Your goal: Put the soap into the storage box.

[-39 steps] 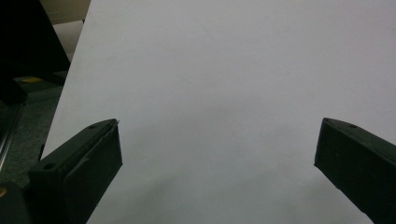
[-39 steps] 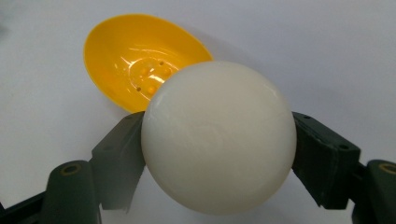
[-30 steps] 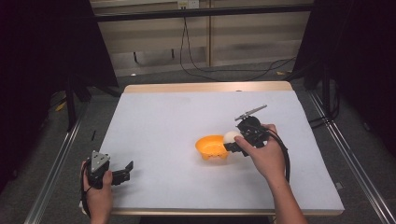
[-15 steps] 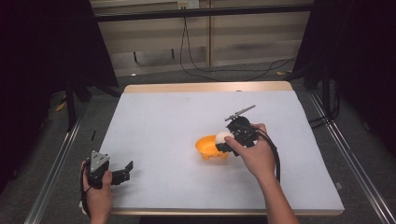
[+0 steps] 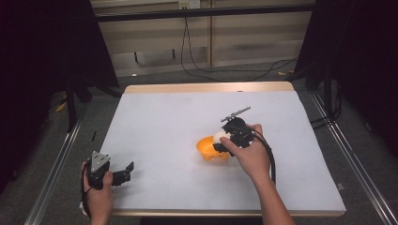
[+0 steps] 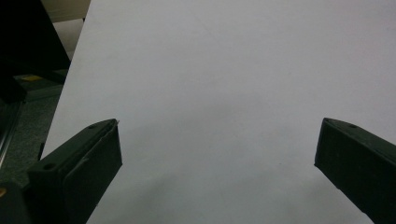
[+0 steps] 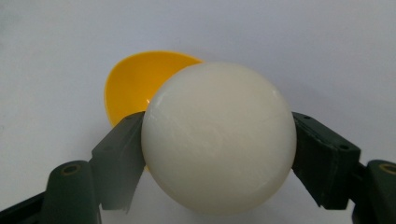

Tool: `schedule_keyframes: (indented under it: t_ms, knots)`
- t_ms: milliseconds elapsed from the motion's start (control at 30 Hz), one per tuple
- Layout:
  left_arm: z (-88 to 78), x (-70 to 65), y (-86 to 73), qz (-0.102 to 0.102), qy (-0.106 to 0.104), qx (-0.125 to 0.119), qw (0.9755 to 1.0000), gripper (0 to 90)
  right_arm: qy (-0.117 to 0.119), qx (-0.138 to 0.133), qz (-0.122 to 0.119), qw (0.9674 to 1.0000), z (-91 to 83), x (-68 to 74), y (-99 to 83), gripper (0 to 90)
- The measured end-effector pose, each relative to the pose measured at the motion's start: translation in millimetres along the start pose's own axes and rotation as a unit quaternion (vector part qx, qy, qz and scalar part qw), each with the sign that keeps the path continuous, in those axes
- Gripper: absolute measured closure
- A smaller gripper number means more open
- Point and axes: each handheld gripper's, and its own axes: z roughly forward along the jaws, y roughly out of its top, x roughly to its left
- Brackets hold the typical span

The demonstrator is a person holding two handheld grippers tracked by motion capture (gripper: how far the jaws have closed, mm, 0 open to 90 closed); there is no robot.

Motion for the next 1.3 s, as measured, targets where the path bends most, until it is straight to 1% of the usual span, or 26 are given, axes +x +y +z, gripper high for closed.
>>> schedule_keyframes:
  t_ms: [200,300,333,367,400,500,567,600,767,833,900,933,1000,1067,1133,1300]
  knots:
    - [0.1,0.2,0.1,0.0,0.0,0.001,1.0,0.4,0.0,-0.004,0.007,1.0,4.1,0.8,1.2,24.4]
    - [0.2,0.2,0.1,0.0,-0.001,0.001,1.0,0.4,-0.002,-0.003,0.019,0.9998,7.3,2.2,1.7,24.4]
    - [0.2,0.1,0.1,0.0,-0.001,0.001,1.0,0.4,0.0,-0.005,0.015,0.9999,8.6,1.9,1.7,24.4]
    - [0.1,0.1,0.1,0.001,-0.001,0.001,1.0,0.4,0.001,-0.002,0.02,0.9998,10.5,3.8,1.9,24.4]
    - [0.2,0.1,0.1,0.0,-0.001,0.001,1.0,0.4,0.002,0.001,0.018,0.9998,13.5,6.3,2.4,24.4]
    - [0.2,0.2,0.1,0.001,-0.001,0.002,1.0,0.4,0.003,0.003,0.016,0.9999,16.5,7.9,2.6,24.3]
    - [0.2,0.1,0.1,0.001,-0.001,0.002,1.0,0.4,0.001,0.007,0.016,0.9998,19.0,8.4,2.4,24.3]
    - [0.0,0.5,0.2,0.004,-0.001,0.003,1.0,0.4,-0.006,0.01,0.02,0.9997,21.3,9.0,2.1,24.3]
    - [0.2,0.1,0.2,0.004,0.0,0.003,1.0,0.4,-0.002,0.017,0.023,0.9996,23.0,8.0,0.4,24.3]
    - [0.4,-0.2,0.2,0.005,0.001,0.003,1.0,0.4,-0.001,0.02,0.02,0.9996,24.1,7.3,-0.3,24.3]
    - [0.7,-0.6,0.2,0.004,0.002,0.001,1.0,0.3,0.003,0.022,0.023,0.9995,25.3,7.1,-1.2,23.6]
    - [0.7,-0.8,0.2,0.003,0.002,0.002,1.0,0.3,0.003,0.022,0.023,0.9995,25.3,7.1,-1.2,23.6]
    - [0.7,-0.8,0.2,0.003,0.002,0.001,1.0,0.3,0.016,0.015,0.027,0.9994,22.1,5.8,-0.9,21.9]
    - [0.7,-0.8,0.2,0.004,0.002,0.002,1.0,0.3,0.016,0.014,0.031,0.9993,19.3,5.9,-0.3,20.9]
    - [0.7,-0.9,0.2,0.005,0.002,0.002,1.0,0.3,0.016,0.01,0.028,0.9994,18.5,5.5,-0.4,20.3]
    - [0.8,-0.9,0.2,0.004,0.002,0.002,1.0,0.3,0.013,0.004,0.03,0.9995,11.2,1.6,-3.8,15.9]
